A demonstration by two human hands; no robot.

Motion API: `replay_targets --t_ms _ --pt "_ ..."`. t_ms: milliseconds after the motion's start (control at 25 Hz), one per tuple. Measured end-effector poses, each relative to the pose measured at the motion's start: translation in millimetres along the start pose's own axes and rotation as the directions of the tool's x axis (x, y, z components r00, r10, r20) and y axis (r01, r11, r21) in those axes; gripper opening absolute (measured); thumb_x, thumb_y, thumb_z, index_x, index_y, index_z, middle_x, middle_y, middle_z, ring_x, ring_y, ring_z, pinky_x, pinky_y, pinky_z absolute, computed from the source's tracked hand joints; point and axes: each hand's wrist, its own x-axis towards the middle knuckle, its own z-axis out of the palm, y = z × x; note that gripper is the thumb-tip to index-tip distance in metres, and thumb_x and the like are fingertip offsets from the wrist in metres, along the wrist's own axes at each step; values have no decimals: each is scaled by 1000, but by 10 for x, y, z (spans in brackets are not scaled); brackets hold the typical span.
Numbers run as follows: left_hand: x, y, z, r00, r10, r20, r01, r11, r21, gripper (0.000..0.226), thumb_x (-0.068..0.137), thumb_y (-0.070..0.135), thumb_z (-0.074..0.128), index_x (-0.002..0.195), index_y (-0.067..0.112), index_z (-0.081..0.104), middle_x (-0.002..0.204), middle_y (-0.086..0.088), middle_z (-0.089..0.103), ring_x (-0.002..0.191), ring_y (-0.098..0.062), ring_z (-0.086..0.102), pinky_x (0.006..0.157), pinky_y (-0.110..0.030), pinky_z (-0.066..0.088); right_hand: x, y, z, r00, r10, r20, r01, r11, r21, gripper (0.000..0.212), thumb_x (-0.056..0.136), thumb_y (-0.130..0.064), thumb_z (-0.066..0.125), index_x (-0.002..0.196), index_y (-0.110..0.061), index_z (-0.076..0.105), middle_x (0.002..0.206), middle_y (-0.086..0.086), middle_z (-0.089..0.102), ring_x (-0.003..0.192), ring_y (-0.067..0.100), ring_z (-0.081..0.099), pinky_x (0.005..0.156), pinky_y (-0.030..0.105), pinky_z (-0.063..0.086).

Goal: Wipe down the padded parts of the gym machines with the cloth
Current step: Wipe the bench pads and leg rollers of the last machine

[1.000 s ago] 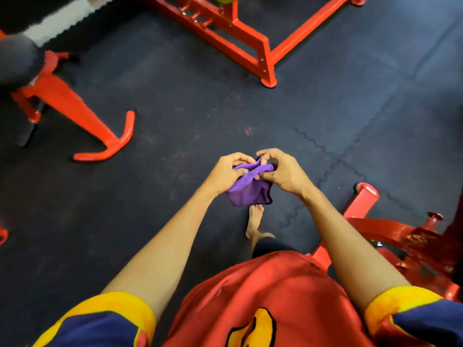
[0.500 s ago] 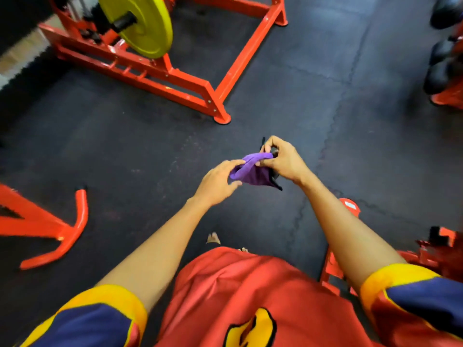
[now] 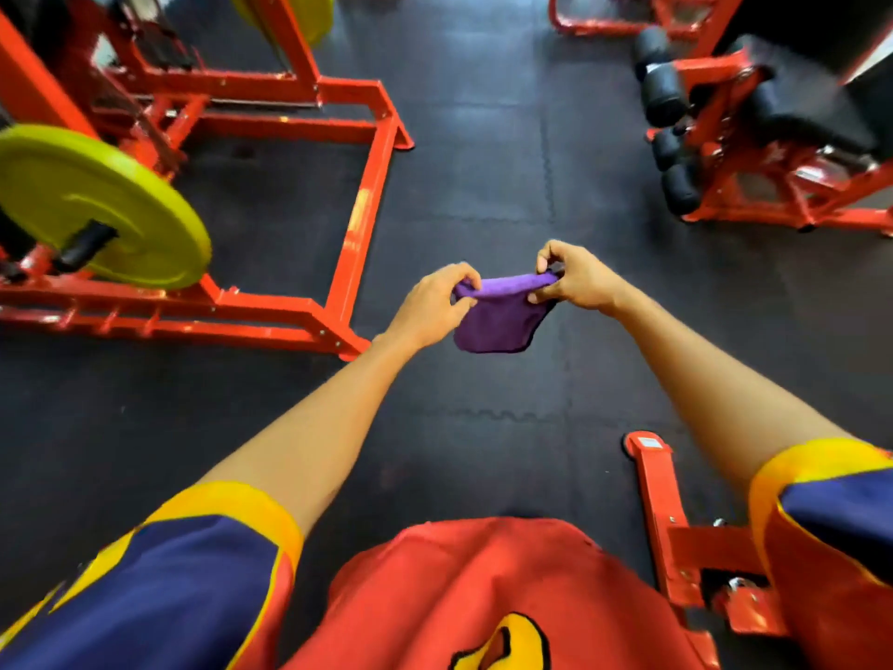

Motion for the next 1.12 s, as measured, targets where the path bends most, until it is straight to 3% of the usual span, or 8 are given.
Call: replay_targets --t_ms 120,360,480,600,680,800,920,1120 --pt "1003 20 -225 997 61 56 -62 998 12 19 83 12 69 95 25 63 85 12 62 67 -9 50 77 -39 50 577 -74 -495 996 31 -78 -39 995 -97 47 69 -6 93 85 -21 51 80 3 56 66 16 49 59 28 50" --pt "3068 52 -320 987 128 96 -126 992 -21 27 80 11 74 89 32 60 85 10 65 73 -12 58 81 -40 55 1782 3 -1635 987 71 -146 -90 987 -131 36 73 -9 92 89 -17 60 88 3 63 68 12 61 56 24 57" --pt "4058 206 -259 990 129 65 -122 988 -98 32 79 -2 74 101 19 62 90 -1 67 75 -15 58 83 -37 55 2313 44 -2298 976 104 -191 -127 985 -116 32 77 -11 89 98 -12 66 91 6 64 74 17 63 60 26 60" --pt "5034 408 -267 989 115 95 -108 991 -76 40 84 -1 73 122 10 67 109 -11 72 89 -17 61 86 -23 49 2781 -52 -2979 962 107 -250 -154 973 -174 31 79 -20 89 101 -14 68 88 1 65 71 17 63 60 27 57" --pt "5588 546 -263 986 134 103 -133 991 -15 35 85 0 71 119 9 72 112 -11 73 98 -20 64 87 -23 47 3070 -97 -3377 953 89 -289 -149 970 -191 29 78 -22 90 97 -17 68 87 1 65 66 15 61 58 27 54" --pt "6448 773 -291 980 157 122 -157 988 -7 29 83 0 73 110 11 76 106 -9 75 100 -22 67 86 -27 51 3525 -91 -3993 926 53 -373 -175 937 -303 28 76 -30 91 93 -21 70 91 2 70 75 15 62 68 27 50" --pt "7314 900 -343 964 240 113 -238 971 -24 27 81 1 75 106 12 77 99 -3 73 90 -15 64 82 -24 47 4036 -4 -4574 888 48 -457 -192 943 -273 31 75 -34 91 96 -19 74 95 6 73 83 16 63 78 32 52" --pt "8759 932 -371 938 331 103 -330 943 -28 25 83 6 73 106 15 76 97 4 68 91 -11 61 79 -21 42 5136 109 -5440 863 69 -500 -178 969 -173 24 82 -28 87 92 -19 68 80 -1 66 66 13 56 61 32 47"
